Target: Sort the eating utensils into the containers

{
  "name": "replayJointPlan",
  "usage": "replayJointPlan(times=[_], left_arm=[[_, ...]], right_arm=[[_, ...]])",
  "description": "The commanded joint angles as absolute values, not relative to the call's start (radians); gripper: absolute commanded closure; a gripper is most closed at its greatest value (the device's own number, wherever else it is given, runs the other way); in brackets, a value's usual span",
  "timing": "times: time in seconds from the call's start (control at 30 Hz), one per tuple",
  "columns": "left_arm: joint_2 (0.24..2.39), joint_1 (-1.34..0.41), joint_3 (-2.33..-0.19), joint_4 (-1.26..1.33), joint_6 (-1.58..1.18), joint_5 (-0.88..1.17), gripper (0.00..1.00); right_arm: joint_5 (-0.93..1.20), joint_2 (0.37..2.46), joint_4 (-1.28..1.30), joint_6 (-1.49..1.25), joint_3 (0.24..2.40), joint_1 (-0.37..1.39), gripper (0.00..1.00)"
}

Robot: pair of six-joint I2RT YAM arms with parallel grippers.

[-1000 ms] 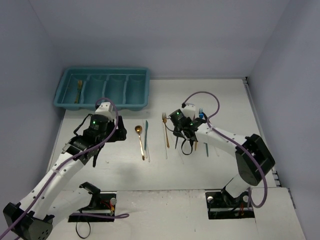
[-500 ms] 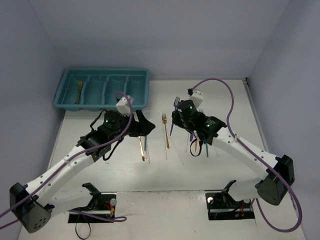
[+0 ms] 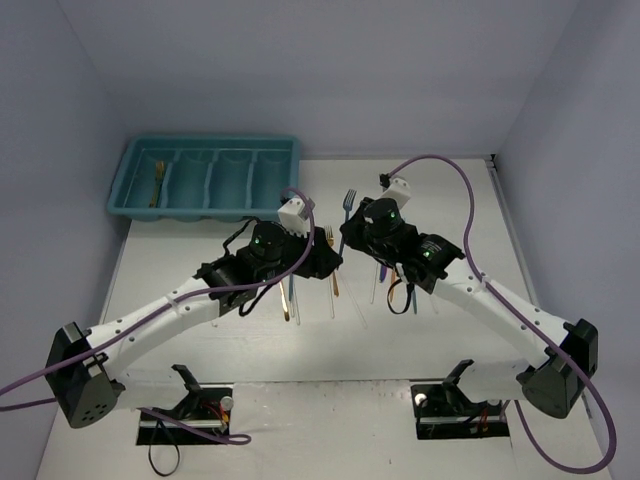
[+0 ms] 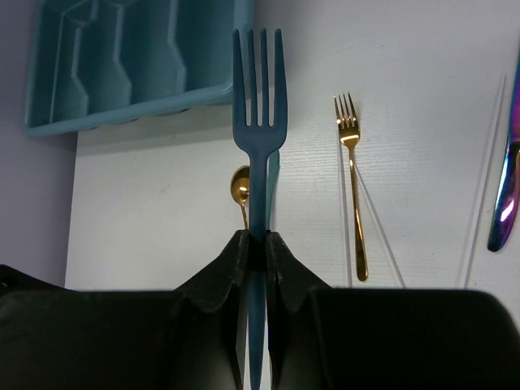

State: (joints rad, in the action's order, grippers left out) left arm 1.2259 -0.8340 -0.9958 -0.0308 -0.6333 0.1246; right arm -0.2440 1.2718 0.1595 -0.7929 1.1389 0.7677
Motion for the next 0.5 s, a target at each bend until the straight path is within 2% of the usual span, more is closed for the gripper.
replayJointPlan(times=[0.0, 0.37, 0.47], left_arm=[[1.226, -0.844, -1.049, 0.075, -0.579, 0.113, 0.52], [1.276, -0.845, -1.099, 0.077, -0.528, 0.093, 0.67], [1.285, -0.845, -1.104, 0.078, -0.533, 0.095, 0.79]], right_arm=[[-0.219, 1.226, 0.084, -0.810, 1.143, 0.775, 1.00], [-0.181, 1.222, 0.053, -0.815, 1.126, 0.776, 1.00], [-0.181, 1.224, 0.049, -0.815, 1.122, 0.776, 1.00]])
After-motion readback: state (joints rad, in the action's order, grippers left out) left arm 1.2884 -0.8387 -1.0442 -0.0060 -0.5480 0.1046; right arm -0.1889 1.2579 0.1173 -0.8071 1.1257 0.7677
